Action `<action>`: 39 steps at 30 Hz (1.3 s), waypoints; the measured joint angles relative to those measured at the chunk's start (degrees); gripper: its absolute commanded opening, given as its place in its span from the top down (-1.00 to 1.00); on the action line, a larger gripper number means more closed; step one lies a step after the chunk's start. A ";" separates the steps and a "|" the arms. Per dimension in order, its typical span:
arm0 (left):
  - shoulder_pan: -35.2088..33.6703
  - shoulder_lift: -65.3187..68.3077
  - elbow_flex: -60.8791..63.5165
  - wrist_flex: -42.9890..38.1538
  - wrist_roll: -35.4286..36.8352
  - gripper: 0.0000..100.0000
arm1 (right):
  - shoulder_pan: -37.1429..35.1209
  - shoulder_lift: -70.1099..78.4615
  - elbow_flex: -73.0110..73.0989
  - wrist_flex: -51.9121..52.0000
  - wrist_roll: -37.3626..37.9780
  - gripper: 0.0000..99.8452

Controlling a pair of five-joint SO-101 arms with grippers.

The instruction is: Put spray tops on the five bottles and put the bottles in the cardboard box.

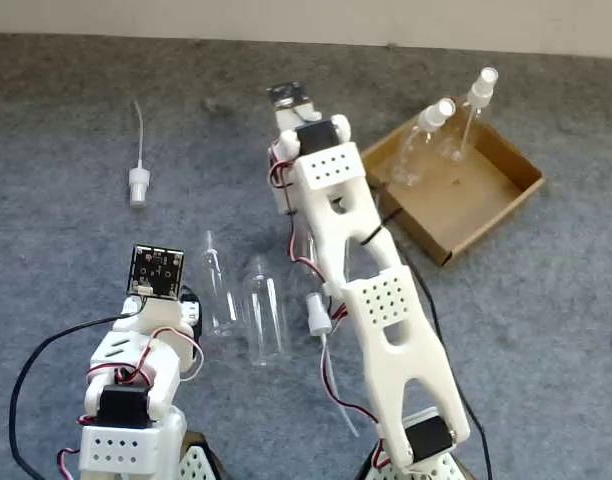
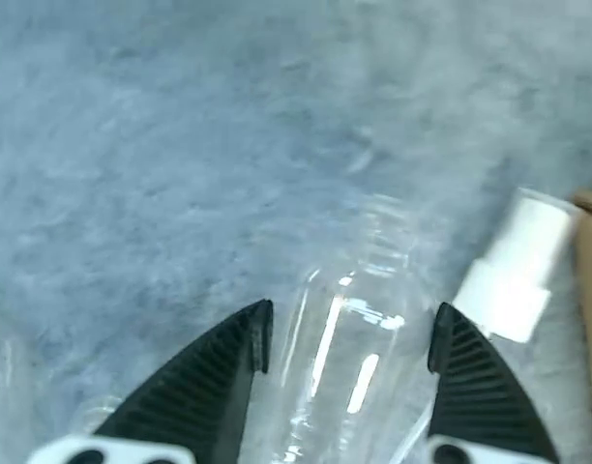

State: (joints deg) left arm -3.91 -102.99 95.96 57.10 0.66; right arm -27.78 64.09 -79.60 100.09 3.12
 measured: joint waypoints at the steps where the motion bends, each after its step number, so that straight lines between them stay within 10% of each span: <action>1: 0.00 0.00 0.00 0.00 0.00 0.99 | -0.44 0.00 0.00 0.00 1.05 0.53; 39: 0.00 0.00 0.00 0.00 -0.09 0.99 | -3.08 -4.04 0.00 0.00 5.36 0.34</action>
State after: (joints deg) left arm -3.91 -102.99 95.96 57.10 0.57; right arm -30.86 60.04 -79.60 100.09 8.48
